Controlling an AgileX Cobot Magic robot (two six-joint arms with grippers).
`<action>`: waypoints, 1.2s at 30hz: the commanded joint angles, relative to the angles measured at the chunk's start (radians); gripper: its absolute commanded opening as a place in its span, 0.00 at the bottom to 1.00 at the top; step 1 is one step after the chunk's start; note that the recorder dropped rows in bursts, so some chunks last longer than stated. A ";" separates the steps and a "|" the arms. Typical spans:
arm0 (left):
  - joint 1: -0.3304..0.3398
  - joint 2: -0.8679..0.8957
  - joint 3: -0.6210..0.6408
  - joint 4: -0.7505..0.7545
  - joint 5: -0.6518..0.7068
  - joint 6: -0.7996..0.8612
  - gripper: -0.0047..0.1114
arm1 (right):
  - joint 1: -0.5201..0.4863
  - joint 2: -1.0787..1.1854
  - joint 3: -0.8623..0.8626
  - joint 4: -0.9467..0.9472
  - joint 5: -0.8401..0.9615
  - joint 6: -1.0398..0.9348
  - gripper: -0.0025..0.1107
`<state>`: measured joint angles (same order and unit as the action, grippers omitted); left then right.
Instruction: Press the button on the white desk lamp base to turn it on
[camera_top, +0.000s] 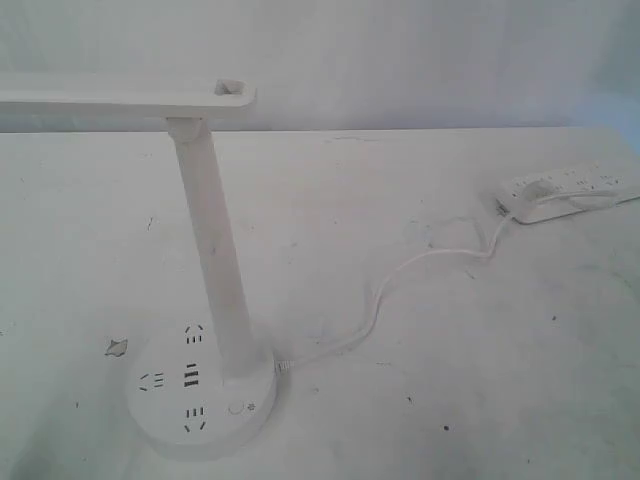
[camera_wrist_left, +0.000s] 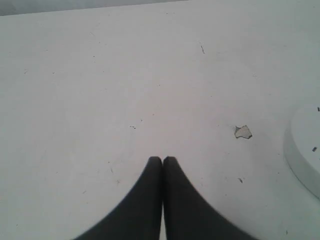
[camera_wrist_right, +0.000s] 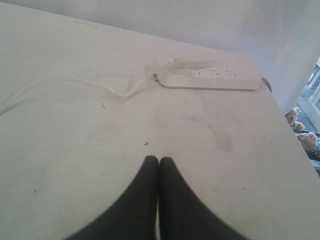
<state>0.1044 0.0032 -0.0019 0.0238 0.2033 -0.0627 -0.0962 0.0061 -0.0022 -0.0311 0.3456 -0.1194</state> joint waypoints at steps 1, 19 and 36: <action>-0.008 -0.003 0.002 -0.003 -0.002 0.000 0.04 | -0.004 -0.006 0.002 -0.007 -0.002 0.003 0.02; -0.008 -0.003 0.002 -0.003 -0.002 0.000 0.04 | -0.004 -0.006 0.002 -0.124 -0.046 -0.191 0.02; -0.008 -0.003 0.002 -0.003 -0.002 0.000 0.04 | -0.004 -0.006 0.002 0.200 -0.860 0.433 0.02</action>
<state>0.1044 0.0032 -0.0019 0.0238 0.2033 -0.0627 -0.0962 0.0058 -0.0022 -0.0490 -0.4462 0.0000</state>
